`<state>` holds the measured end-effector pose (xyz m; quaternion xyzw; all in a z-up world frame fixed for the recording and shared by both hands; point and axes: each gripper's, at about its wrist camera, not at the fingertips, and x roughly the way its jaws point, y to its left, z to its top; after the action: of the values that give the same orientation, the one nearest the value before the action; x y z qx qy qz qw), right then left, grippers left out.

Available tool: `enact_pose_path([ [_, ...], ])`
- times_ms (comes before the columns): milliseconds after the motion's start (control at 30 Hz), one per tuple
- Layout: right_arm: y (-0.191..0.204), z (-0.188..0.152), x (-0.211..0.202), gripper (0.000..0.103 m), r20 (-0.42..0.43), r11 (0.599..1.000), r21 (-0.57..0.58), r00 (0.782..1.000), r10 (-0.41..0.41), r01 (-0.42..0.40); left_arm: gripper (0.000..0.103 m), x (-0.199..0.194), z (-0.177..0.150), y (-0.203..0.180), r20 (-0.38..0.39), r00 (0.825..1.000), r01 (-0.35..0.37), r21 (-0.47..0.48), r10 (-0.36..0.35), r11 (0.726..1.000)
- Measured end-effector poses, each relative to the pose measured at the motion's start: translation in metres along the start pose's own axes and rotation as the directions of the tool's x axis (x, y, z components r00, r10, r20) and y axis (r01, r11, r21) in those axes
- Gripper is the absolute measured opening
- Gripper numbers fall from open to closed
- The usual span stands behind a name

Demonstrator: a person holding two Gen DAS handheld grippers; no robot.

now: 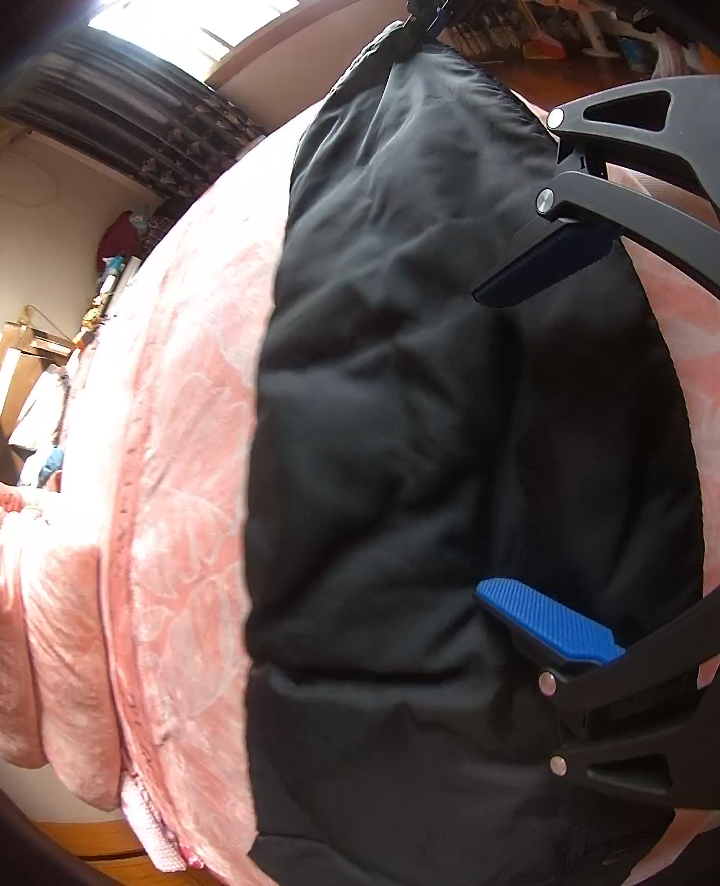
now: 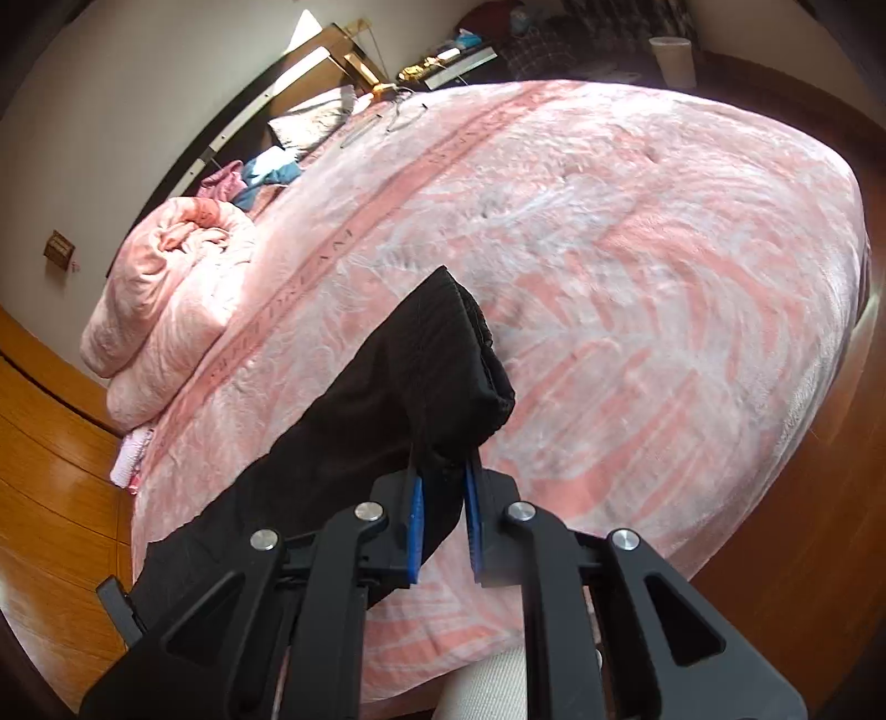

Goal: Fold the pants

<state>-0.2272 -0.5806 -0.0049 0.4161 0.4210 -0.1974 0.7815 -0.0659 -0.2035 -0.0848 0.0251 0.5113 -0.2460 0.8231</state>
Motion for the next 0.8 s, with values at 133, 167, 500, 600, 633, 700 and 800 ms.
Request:
enact_pose_path([
  [133, -0.016, -0.019, 0.033, 0.012, -0.075, 0.993, 0.012, 0.99, -0.117, 0.118, 0.099, 0.006, -0.013, -0.008, 0.057, 0.998, -0.044, 0.103, 0.039, 0.994],
  [167, -0.011, -0.019, 0.027, 0.012, -0.049, 0.993, -0.002, 0.992, -0.119, 0.119, 0.099, 0.003, -0.011, -0.005, 0.049, 0.999, -0.025, 0.089, 0.021, 0.996],
  [500, 0.156, -0.029, -0.039, 0.013, 0.089, 0.909, -0.402, 0.983, 0.162, -0.113, 0.099, -0.07, 0.003, 0.073, 0.128, 0.991, 0.062, -0.145, -0.044, 0.988],
  [600, 0.214, -0.057, -0.027, 0.013, 0.017, 0.833, -0.525, 0.976, 0.217, -0.176, 0.099, -0.096, 0.002, 0.104, 0.17, 0.985, 0.02, -0.191, 0.013, 0.981],
  [633, 0.231, -0.067, -0.021, 0.013, -0.014, 0.808, -0.554, 0.972, 0.234, -0.202, 0.099, -0.104, 0.001, 0.115, 0.182, 0.983, 0.008, -0.209, 0.03, 0.978],
  [700, 0.261, -0.089, -0.007, 0.013, -0.075, 0.763, -0.599, 0.966, 0.249, -0.243, 0.099, -0.12, -0.002, 0.137, 0.208, 0.976, -0.014, -0.247, 0.067, 0.969],
  [800, 0.3, -0.128, 0.012, 0.013, -0.142, 0.692, -0.671, 0.962, 0.233, -0.266, 0.099, -0.137, -0.007, 0.165, 0.22, 0.969, -0.043, -0.291, 0.11, 0.956],
])
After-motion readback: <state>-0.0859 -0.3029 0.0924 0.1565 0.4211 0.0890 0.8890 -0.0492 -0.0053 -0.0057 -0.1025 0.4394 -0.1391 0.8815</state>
